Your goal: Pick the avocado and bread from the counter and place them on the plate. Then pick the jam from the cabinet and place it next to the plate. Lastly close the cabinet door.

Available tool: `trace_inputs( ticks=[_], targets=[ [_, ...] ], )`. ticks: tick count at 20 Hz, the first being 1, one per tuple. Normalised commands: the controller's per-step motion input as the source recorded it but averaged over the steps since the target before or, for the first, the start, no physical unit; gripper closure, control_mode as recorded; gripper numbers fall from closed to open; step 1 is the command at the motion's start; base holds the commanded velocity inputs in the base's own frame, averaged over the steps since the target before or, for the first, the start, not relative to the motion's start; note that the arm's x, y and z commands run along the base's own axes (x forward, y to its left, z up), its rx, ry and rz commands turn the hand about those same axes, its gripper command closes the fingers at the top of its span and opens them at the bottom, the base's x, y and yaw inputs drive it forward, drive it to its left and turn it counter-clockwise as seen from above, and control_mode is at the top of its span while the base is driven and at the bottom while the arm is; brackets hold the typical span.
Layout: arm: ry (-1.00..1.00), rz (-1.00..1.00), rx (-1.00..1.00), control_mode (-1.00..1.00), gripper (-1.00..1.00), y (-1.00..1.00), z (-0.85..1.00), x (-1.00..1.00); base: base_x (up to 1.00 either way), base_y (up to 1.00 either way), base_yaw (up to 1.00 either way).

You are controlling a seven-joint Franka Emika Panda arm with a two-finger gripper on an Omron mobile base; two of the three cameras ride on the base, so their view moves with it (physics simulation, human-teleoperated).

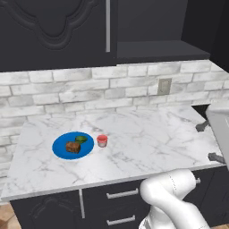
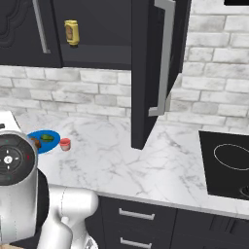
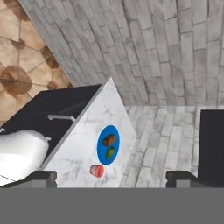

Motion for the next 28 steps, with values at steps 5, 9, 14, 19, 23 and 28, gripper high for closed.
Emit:
trace_inputs(
  ticks=[5, 9, 14, 19, 23, 28],
  targets=[
    [0.0, 0.02, 0.0, -1.0, -1.0, -0.49, -0.15, -0.12, 0.0, 0.0, 0.0],
    [0.0, 0.03, 0.01, -1.0, -1.0, -0.58, -0.11, -0.15, 0.0, 0.0, 0.0],
    [0.0, 0.02, 0.02, -1.0, -1.0, -0.57, -0.1, -0.12, 0.0, 0.0, 0.0],
    [0.0, 0.01, 0.01, -1.0, -1.0, -0.54, -0.09, -0.06, 0.0, 0.0, 0.0],
    [0.0, 0.01, 0.02, -1.0, -1.0, -0.55, -0.05, -0.13, 0.0, 0.0, 0.0],
    [0.0, 0.01, 0.02, -1.0, -1.0, -0.54, -0.05, -0.19, 0.0, 0.0, 0.0]
  ],
)
